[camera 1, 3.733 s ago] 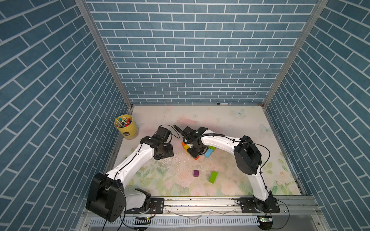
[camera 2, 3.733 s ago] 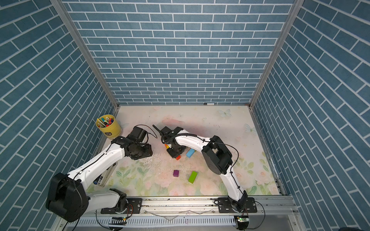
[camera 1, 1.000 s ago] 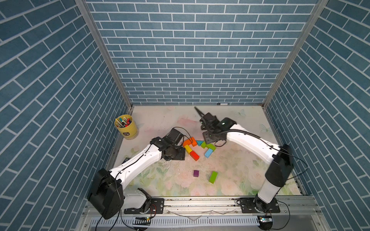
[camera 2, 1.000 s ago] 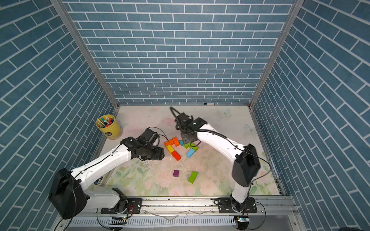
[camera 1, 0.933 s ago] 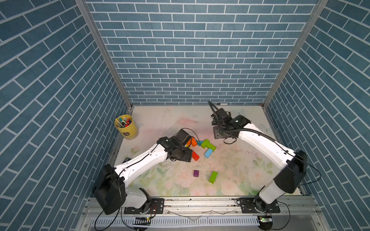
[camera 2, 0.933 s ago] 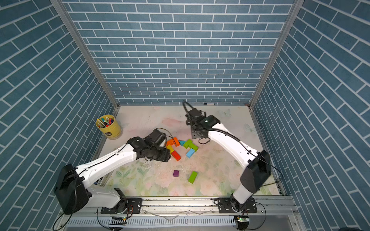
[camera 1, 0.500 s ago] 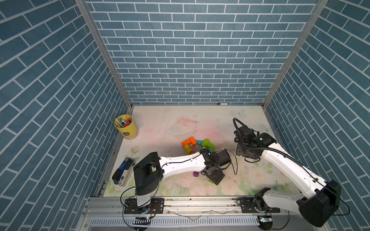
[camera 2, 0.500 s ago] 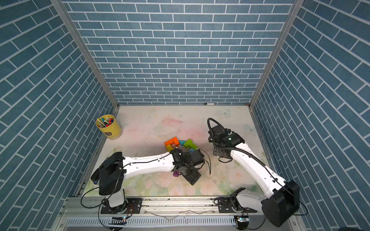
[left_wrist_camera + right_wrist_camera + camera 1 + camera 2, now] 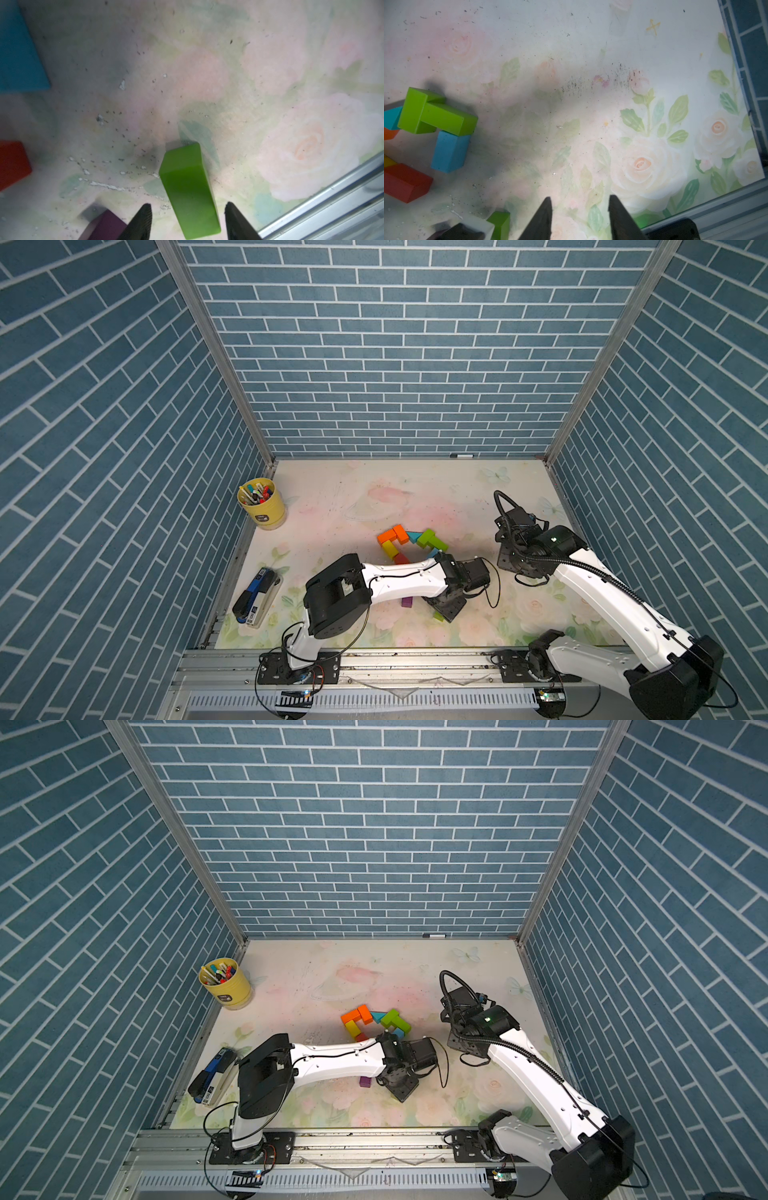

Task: Assemble a heart with building blocks
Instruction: Pick up the building block from the center of the board.

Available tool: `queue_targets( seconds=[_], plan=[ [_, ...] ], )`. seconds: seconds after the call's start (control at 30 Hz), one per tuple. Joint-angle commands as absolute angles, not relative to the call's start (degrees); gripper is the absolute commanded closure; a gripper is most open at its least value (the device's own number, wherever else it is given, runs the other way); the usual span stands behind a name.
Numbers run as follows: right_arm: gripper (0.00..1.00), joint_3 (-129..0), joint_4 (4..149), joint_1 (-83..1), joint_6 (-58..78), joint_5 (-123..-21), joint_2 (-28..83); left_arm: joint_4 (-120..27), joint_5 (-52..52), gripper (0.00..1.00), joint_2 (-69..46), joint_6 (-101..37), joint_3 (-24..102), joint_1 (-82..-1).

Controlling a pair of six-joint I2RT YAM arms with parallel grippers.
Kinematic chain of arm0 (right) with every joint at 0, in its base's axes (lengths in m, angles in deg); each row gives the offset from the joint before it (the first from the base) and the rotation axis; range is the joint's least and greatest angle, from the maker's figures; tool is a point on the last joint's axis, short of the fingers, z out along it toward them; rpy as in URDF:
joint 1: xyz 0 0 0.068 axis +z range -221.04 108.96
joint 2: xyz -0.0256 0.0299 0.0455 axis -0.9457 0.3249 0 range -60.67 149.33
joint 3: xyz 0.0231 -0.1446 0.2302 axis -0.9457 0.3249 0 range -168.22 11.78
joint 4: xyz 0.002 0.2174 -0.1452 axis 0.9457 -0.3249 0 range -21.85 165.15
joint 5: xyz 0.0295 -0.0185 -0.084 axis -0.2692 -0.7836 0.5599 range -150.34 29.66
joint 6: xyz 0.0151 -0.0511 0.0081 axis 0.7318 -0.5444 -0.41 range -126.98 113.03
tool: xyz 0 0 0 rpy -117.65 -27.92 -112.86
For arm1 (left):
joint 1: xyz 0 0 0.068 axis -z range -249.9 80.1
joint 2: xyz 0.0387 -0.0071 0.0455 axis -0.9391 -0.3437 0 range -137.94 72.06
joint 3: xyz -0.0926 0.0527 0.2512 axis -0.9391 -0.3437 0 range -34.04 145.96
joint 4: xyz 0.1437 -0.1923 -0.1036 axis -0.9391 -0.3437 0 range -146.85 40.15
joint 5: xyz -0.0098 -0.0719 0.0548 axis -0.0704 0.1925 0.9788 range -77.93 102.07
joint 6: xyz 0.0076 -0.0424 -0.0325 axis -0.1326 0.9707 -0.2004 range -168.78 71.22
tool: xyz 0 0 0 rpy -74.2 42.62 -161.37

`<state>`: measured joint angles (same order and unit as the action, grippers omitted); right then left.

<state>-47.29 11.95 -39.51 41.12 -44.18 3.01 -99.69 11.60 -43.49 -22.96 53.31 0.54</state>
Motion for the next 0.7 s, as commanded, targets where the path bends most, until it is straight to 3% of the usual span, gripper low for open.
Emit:
queue_targets(
  seconds=[0.0, 0.13, 0.27, 0.4, 0.67],
  plan=[
    [0.65, -46.76, 11.12, -39.84, 43.22, -44.17, 2.52, -101.27, 12.40, 0.52, -45.41, -24.26, 54.71, -0.02],
    [0.71, -47.00, 11.16, -39.94, 43.30, -44.01, 2.61, -100.65, 11.93, 0.63, -45.44, -24.35, 54.47, -1.28],
    [0.73, -47.62, 10.90, -40.07, 43.30, -43.86, 3.32, -100.58, 11.25, 0.63, -45.19, -24.68, 54.08, -2.48],
    [0.74, -48.49, 10.80, -40.11, 43.30, -43.55, 3.91, -100.57, 10.84, 0.80, -43.57, -25.79, 53.40, -3.75],
    [0.74, -49.83, 11.18, -40.55, 43.12, -43.64, 5.54, -100.22, 9.62, 0.80, -38.66, -30.87, 51.73, -12.32]
  ],
)
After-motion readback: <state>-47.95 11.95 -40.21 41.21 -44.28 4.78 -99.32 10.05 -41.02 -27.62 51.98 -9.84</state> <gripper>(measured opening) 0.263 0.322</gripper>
